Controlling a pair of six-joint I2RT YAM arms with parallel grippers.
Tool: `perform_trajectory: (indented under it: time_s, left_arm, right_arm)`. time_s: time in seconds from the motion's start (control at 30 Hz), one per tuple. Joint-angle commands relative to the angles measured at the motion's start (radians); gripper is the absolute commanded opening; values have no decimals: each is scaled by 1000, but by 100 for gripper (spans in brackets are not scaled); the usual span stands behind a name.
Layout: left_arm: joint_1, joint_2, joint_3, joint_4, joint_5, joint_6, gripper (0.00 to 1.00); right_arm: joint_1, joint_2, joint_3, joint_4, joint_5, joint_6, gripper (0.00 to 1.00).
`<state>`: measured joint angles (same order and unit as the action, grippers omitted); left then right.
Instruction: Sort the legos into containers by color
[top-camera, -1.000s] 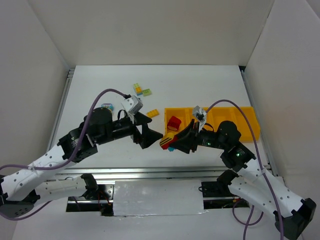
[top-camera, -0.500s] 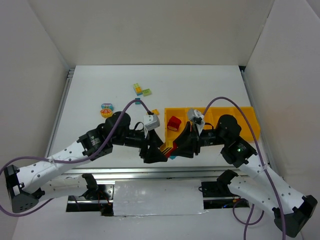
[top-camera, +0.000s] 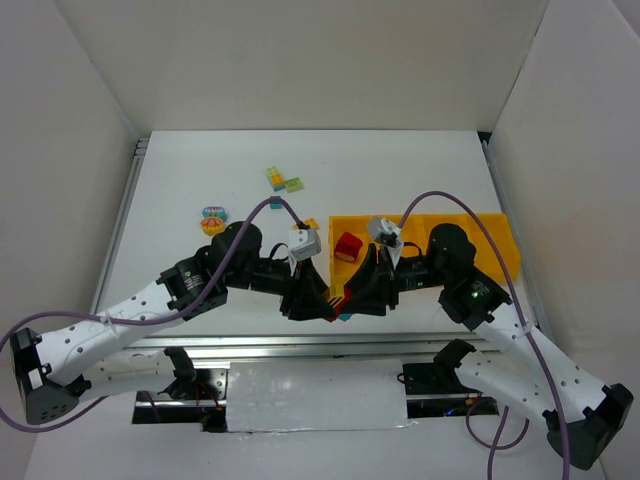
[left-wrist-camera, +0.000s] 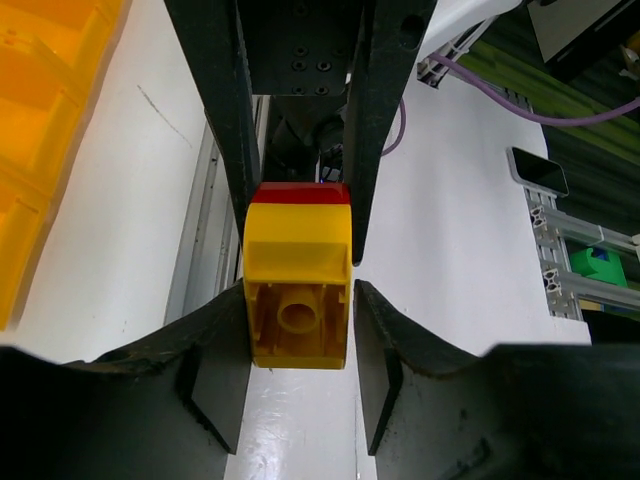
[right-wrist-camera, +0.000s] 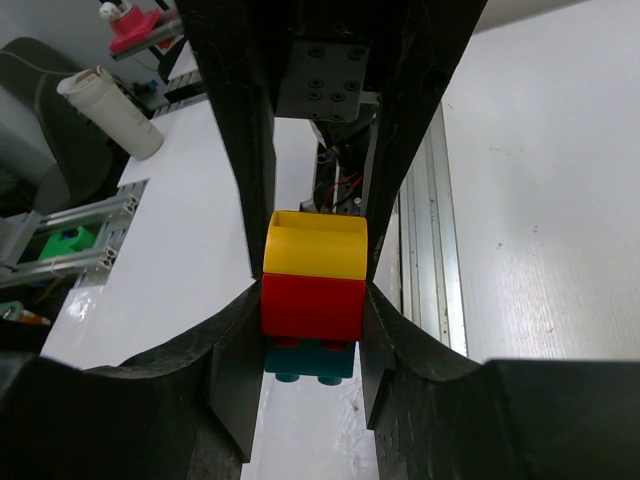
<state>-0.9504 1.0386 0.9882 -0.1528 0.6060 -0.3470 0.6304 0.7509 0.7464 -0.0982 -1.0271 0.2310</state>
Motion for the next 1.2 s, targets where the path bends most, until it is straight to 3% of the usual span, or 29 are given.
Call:
perform_trajectory:
  time_s: [0.0,0.07,0.17,0.2,0.3,0.4,0.43,0.47,0.53,0.8,0.97,1.1,1.13,1.17]
  left_arm:
    - [-4,1,43,59,14,-4,56]
    - [-4,-3,43,59,8,-4,57]
    - [-4,-12,40,73,18,2,30]
    - [-4,-14,38,82,20,0,16]
    - [-4,-23,33,93,24,-1,0]
    - [-4,-34,21,114,28,-6,0]
    - [-4,-35,18,124,29,-6,0]
    - [-4,-41,18,128,29,-6,0]
    - [-4,-48,10,133,28,-9,0]
    - [-4,-46,4,144,43,-10,0]
    - [-4,-37,4,144,48,-12,0]
    - [-4,-38,3,144,48,-12,0]
    - [-4,-43,3,144,44,-12,0]
    - [-4,-46,0,144,35,-14,0]
  right_arm:
    - [-3,13,48,-24,-5,-38,1]
    - [-1,16,44,-24,-4,-36,2]
    - [-3,15,38,-3,-16,-22,4]
    - [-3,11,33,12,-22,-12,4]
    - [-3,7,27,28,-27,-2,5]
    - [-1,1,22,47,-28,13,18]
    - [-3,-5,15,60,-28,22,31]
    - [-3,-8,8,74,-27,33,38]
    - [-3,-15,-7,95,-21,60,45]
    - [-3,-27,-84,356,16,230,45]
    - [-1,-19,-93,426,24,286,47]
    - [-1,-12,-101,437,25,295,59]
    - [-1,-12,-102,425,30,288,72]
    - [0,-15,-104,414,48,280,73]
